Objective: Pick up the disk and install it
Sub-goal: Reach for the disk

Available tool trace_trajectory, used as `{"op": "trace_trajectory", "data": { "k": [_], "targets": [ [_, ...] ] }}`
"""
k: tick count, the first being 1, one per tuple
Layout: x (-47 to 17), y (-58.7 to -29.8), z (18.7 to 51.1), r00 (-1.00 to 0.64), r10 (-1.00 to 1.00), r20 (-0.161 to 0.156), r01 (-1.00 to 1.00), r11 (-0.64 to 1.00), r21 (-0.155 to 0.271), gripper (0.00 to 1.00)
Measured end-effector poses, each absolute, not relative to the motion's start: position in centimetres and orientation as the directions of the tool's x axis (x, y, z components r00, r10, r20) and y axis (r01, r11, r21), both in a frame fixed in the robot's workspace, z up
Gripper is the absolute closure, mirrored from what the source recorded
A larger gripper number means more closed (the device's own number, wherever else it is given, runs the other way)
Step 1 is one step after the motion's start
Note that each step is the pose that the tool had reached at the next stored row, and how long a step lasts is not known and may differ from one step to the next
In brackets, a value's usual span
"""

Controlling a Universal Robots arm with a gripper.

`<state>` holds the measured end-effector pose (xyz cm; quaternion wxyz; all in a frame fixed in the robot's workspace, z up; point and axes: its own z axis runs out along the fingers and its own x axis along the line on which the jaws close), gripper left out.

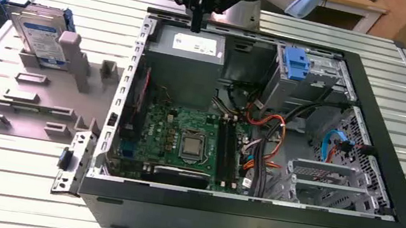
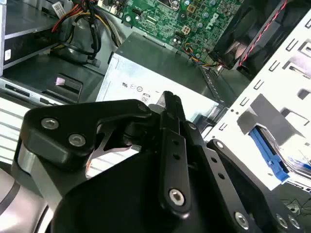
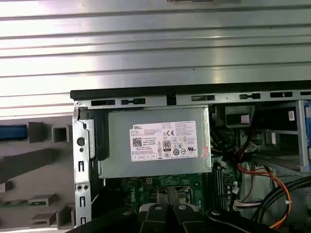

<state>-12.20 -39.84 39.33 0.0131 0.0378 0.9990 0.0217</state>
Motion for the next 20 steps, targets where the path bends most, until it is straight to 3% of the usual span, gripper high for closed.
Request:
{"op": "trace_trajectory", "data": {
  "k": [20],
  "targets": [
    [-13.04, -39.83, 39.31, -0.997, 0.076, -0.024, 0.075, 0.996, 0.044, 0.89]
  ]
}}
